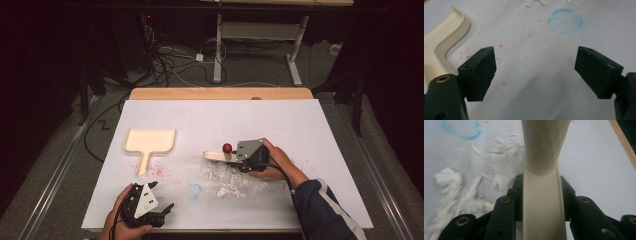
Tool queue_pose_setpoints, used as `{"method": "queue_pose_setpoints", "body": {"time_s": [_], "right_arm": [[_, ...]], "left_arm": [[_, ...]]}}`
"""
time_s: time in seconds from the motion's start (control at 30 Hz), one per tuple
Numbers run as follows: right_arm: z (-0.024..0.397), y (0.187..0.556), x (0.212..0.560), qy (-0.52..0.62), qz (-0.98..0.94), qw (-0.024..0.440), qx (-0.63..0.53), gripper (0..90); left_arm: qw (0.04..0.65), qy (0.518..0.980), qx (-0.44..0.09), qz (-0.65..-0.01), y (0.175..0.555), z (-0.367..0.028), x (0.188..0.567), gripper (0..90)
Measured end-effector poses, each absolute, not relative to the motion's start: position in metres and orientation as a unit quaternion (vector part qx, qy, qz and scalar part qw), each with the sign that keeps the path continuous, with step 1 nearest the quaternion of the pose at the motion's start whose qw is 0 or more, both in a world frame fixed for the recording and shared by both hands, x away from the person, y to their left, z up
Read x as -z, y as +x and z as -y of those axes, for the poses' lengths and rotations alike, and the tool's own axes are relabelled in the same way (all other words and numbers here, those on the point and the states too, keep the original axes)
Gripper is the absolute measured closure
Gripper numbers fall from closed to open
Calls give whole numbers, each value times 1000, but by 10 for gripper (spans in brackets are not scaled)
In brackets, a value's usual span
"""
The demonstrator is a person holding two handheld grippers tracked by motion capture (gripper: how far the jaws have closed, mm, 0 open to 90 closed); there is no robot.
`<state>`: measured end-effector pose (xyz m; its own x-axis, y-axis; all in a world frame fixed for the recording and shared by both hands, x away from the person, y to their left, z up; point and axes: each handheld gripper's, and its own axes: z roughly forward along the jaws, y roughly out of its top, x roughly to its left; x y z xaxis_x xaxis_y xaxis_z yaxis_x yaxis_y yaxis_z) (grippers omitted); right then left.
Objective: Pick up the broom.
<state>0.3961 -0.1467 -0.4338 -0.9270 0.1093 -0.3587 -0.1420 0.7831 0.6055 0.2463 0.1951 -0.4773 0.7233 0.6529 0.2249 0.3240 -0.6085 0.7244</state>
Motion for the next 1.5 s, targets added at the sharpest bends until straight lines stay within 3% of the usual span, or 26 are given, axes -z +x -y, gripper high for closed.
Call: {"method": "queue_pose_setpoints", "body": {"time_s": [0.5,0.83,1.2,1.5], "right_arm": [[200,355,390,105,-870,296,-380,677],[245,321,380,234,-855,327,-328,677],[289,298,400,333,-836,321,-296,677],[299,302,410,364,-831,322,-272,677]], "left_arm": [[323,867,-257,-279,249,-191,476,162],[315,870,-262,-274,249,-189,477,162],[313,871,-262,-272,249,-187,477,162],[311,873,-259,-271,250,-187,477,162]]}}
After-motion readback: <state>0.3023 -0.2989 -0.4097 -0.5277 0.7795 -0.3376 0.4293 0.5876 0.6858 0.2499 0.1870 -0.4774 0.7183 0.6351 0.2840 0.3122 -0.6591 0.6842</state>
